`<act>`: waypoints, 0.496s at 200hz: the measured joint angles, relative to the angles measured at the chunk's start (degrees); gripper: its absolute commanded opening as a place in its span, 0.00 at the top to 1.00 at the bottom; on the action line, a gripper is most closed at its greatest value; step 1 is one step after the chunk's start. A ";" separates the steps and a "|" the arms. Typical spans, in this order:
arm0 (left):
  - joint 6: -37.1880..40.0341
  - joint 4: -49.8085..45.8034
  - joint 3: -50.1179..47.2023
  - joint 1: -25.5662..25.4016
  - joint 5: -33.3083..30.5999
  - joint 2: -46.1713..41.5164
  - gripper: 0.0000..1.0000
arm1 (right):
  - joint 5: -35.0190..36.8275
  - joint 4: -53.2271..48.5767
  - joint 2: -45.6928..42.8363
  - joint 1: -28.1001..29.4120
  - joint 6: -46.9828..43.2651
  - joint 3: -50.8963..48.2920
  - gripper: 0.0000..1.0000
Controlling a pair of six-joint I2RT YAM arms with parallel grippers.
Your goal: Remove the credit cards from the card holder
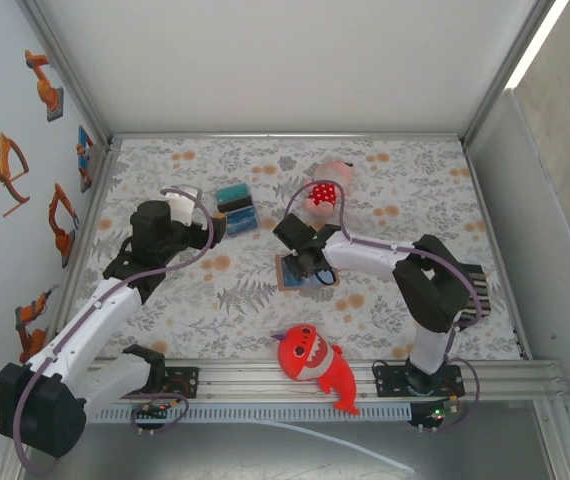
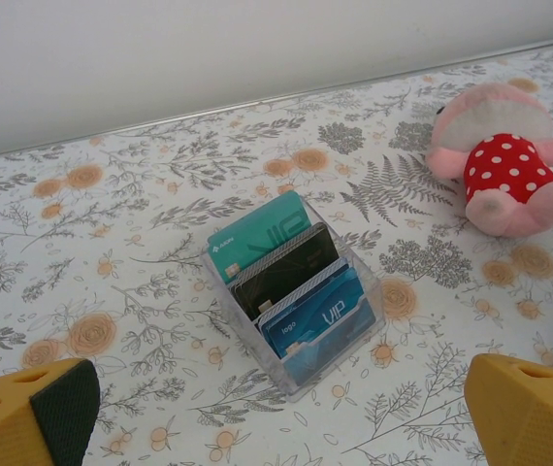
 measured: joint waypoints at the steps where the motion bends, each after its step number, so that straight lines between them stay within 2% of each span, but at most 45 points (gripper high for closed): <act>1: 0.00 -0.02 0.00 0.00 -0.02 0.00 0.03 | 0.04 -0.02 0.00 -0.02 0.00 0.00 0.71; 99: 0.02 -0.50 1.42 -1.36 -0.13 0.09 0.03 | 2.58 -0.76 -7.10 -1.95 3.26 -4.66 0.71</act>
